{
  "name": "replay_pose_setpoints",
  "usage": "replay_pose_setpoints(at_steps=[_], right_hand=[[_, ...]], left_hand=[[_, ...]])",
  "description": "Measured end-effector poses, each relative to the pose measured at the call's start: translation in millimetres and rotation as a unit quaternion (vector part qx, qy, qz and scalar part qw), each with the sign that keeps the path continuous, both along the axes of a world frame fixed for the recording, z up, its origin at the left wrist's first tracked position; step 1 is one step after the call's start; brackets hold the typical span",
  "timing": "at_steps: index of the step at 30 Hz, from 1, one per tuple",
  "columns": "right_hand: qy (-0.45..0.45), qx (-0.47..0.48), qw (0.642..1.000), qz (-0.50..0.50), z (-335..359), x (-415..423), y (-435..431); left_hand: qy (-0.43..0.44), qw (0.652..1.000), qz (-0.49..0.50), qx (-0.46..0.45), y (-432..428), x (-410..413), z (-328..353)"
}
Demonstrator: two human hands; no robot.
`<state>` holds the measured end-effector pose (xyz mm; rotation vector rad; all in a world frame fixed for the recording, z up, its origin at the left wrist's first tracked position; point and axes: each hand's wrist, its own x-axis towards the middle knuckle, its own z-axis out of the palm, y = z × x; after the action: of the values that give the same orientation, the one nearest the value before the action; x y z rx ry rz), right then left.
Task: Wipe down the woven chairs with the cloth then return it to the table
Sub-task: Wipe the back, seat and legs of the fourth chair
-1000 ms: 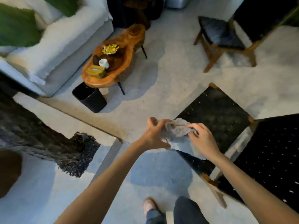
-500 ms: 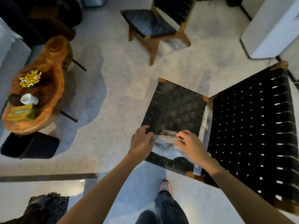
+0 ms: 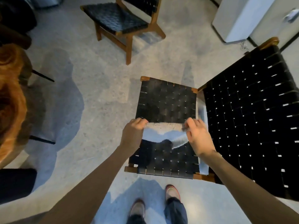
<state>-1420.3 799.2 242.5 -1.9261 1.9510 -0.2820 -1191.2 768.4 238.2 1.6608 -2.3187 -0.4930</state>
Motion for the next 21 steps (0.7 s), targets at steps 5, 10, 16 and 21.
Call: replay_pose_setpoints(at_steps=[5,10,16,21], right_hand=[[0.026,-0.025,0.999,-0.02,-37.8,19.8,28.4],[-0.005,0.091,0.992,-0.093,-110.2,36.1,79.9],[0.002,0.179,0.978,-0.108,-185.4,45.1,127.3],[-0.054,0.06,0.979,-0.186,-228.5,36.9,104.7]], left_hand=[[0.057,0.998,-0.011,0.007,8.3,23.6,-42.5],[0.088,0.99,-0.023,0.107,47.1,50.5,-107.5],[0.048,0.964,-0.091,0.246,76.9,78.5,-185.8],[0.183,0.966,0.043,0.177,62.7,73.9,-217.2]])
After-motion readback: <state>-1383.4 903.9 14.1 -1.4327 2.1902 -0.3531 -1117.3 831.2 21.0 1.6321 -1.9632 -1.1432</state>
